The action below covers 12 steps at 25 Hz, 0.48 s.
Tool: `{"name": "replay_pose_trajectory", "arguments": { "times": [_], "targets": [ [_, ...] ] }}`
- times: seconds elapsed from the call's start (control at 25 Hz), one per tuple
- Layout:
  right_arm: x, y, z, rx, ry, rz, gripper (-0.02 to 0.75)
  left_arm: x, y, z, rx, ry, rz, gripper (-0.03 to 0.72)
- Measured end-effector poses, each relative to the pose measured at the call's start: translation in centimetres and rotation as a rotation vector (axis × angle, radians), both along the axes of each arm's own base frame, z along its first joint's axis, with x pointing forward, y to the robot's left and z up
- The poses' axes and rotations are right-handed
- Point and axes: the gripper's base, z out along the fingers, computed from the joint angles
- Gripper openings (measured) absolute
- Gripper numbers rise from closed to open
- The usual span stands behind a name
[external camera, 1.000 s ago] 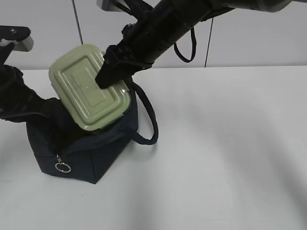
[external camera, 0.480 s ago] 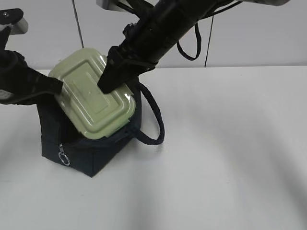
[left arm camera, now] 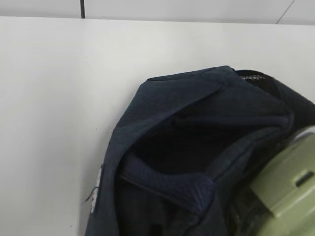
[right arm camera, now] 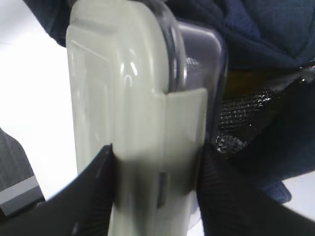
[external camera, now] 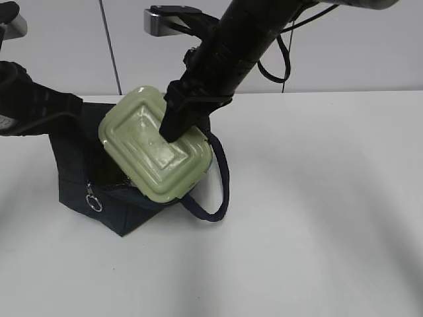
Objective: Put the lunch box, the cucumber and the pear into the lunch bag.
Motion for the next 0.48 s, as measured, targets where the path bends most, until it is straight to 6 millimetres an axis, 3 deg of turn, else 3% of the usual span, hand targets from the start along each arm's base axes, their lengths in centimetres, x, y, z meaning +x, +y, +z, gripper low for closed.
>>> {"name": "replay_pose_trajectory", "arguments": {
  "times": [0.32,0.48],
  "targets": [
    [1.4,0.7,-2.5,0.014,0.022,-0.073,0.354,-1.5,0.3,1.7,-0.01,-0.016,-0.016,-0.017],
    [2.1,1.2,-1.9,0.084,-0.012,-0.125,0.354,-2.1,0.3,1.5,0.009,0.045,-0.04,-0.017]
  ]
}}
